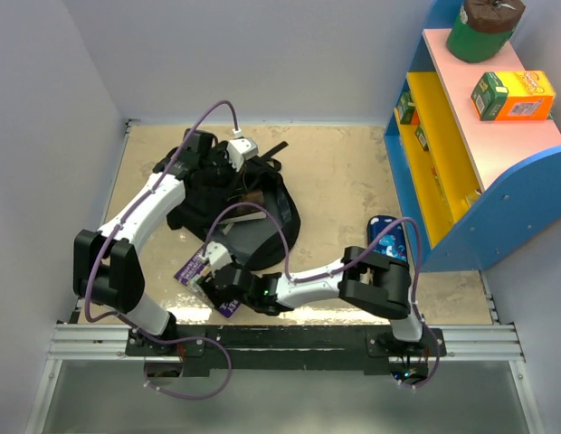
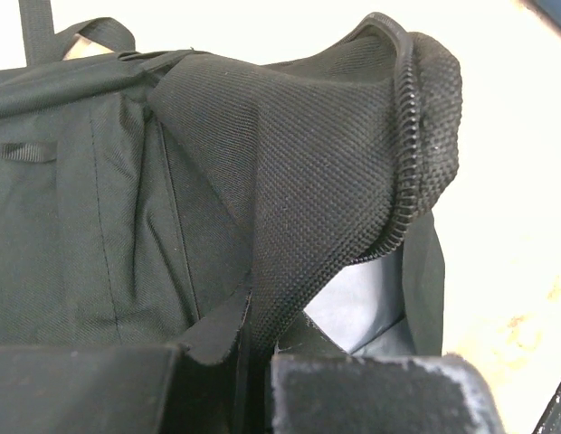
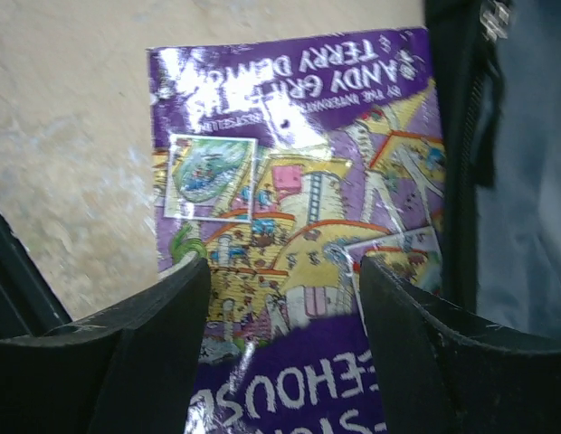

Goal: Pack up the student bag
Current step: Adjust the book at the center of the board.

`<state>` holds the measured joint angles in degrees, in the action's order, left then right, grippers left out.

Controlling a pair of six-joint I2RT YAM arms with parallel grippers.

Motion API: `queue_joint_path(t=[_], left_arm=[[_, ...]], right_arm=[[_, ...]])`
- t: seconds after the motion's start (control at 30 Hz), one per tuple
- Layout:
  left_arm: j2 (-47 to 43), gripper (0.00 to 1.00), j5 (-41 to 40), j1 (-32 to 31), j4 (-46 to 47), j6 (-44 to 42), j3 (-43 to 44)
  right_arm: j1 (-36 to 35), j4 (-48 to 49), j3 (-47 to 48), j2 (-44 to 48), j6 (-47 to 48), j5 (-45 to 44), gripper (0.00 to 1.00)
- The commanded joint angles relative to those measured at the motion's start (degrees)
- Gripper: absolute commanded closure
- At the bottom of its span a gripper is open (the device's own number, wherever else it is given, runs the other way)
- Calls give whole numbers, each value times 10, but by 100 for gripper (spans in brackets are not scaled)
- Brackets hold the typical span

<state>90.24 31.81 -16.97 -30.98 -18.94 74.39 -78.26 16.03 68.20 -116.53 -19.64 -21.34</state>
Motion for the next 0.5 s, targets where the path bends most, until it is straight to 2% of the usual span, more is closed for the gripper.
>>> queue_joint_path(t=[0.0, 0.17, 0.33, 0.47], left_arm=[[-1, 100, 21, 1, 23, 14, 26], [-1, 100, 19, 1, 24, 15, 23], [0, 100, 22, 0, 27, 21, 23], [-1, 100, 25, 1, 23, 22, 30]], right_arm=[[7, -128, -91, 20, -74, 4, 33], [6, -182, -124, 89, -89, -53, 38], [-11, -146, -121, 148, -49, -76, 20], [-44, -134, -77, 128, -1, -106, 14]])
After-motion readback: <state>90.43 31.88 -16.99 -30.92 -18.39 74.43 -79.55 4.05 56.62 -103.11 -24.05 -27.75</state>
